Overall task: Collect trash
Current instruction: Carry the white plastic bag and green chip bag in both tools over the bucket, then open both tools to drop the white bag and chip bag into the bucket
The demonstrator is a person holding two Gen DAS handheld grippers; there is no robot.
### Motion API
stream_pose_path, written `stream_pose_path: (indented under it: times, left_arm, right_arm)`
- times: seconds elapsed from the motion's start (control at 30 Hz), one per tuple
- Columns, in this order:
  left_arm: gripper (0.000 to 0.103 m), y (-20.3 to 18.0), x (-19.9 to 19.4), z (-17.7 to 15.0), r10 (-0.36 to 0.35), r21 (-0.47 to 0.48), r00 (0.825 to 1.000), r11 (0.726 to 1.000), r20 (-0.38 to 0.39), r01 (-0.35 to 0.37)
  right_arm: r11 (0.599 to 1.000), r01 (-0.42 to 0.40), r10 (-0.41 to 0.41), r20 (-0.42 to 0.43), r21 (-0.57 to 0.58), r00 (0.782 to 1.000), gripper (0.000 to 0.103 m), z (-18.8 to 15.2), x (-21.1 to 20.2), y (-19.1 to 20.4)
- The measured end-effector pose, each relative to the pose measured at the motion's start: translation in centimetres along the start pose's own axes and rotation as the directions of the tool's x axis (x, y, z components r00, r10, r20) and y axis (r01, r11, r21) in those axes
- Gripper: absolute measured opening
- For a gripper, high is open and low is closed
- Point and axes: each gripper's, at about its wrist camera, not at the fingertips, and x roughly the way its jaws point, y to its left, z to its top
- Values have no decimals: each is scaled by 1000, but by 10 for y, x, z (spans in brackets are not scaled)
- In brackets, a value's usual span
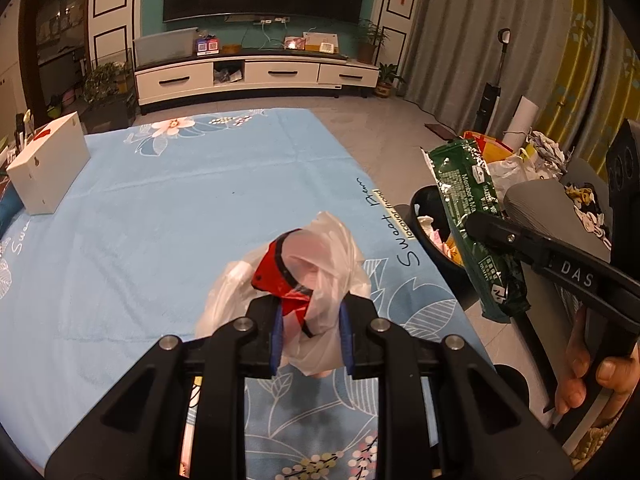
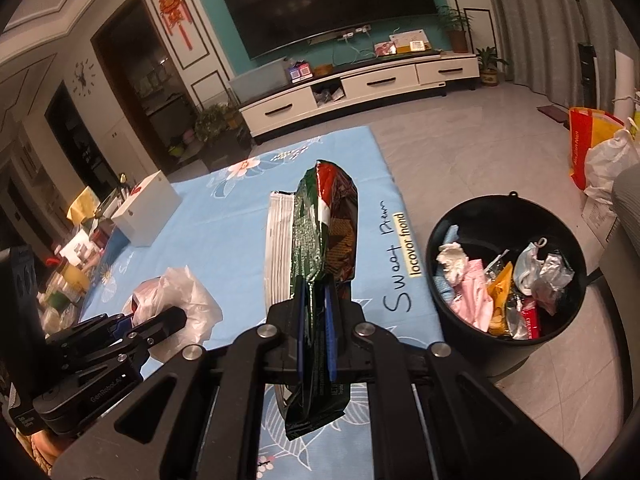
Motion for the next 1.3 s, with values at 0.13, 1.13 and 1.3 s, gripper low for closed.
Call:
stream_pose_path:
  times: [0.13,1.13,1.3]
  left_arm:
    - [23,-9,2,5,-8,19,1000,1000,1,7]
    - [25,-148,118,73,-200,255,976,943,-81,214]
    - [25,-171,151,79,-200,277,972,934,-120,227]
  right_arm:
    - [1000,10,-11,16,22,1000,10,1,-5,-11]
    - [916,222,-245,27,335,969,10,13,8,-183]
    - [899,231,-246,-7,372,969,10,10,25,-205]
